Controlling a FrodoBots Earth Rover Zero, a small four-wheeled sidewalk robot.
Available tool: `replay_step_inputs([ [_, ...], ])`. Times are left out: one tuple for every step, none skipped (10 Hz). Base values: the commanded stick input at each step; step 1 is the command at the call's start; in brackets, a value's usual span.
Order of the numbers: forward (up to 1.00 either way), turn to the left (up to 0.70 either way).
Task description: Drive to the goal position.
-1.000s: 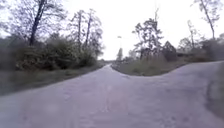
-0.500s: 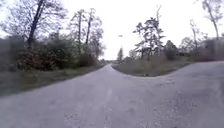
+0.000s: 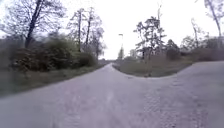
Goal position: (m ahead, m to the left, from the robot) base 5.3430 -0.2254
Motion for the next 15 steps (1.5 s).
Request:
replay_step_inputs([
  [1.00,0.00],
  [1.00,0.00],
  [1.00,0.00],
  [1.00,0.00],
  [1.00,0.00],
  [1.00,0.00],
  [1.00,0.00],
  [1.00,0.00],
  [1.00,0.00],
  [1.00,0.00],
  [1.00,0.00],
  [1.00,0.00],
  [1.00,0.00],
  [1.00,0.00],
  [1.00,0.00],
])
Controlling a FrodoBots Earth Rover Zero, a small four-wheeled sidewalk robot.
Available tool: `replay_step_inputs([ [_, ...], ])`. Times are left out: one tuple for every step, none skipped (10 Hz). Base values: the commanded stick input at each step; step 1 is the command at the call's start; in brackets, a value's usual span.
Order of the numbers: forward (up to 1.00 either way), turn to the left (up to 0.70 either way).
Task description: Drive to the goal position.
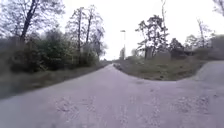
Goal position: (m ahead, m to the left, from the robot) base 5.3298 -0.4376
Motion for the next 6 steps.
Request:
replay_step_inputs([
  [1.00,0.10],
  [1.00,0.35],
  [1.00,0.00],
  [1.00,0.00],
  [1.00,0.00],
  [1.00,0.00],
])
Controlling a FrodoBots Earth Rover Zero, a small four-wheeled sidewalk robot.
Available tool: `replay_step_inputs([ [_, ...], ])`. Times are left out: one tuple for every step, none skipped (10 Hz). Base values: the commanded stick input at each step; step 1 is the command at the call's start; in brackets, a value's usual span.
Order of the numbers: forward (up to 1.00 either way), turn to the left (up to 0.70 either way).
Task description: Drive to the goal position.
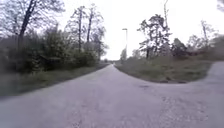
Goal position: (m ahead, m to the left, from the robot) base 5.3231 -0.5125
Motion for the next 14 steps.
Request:
replay_step_inputs([
  [1.00,0.00],
  [1.00,0.00],
  [1.00,0.00],
  [1.00,0.00],
  [1.00,0.00],
  [1.00,0.00],
  [1.00,0.00],
  [1.00,0.00],
  [1.00,0.00],
  [1.00,0.00],
  [1.00,-0.09],
  [1.00,-0.26],
  [1.00,-0.40],
  [1.00,-0.38],
])
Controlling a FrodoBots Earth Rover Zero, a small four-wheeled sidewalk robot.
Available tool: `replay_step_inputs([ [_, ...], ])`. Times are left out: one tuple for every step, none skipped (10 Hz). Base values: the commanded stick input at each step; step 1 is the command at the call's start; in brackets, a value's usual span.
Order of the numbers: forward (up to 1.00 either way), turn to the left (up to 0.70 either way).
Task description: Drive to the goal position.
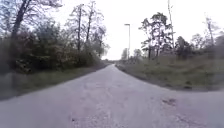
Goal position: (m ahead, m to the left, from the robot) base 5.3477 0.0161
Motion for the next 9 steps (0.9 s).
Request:
replay_step_inputs([
  [1.00,-0.22],
  [1.00,0.00],
  [1.00,0.00],
  [1.00,0.00],
  [1.00,0.00],
  [1.00,0.00],
  [1.00,0.00],
  [1.00,0.00],
  [1.00,0.00],
])
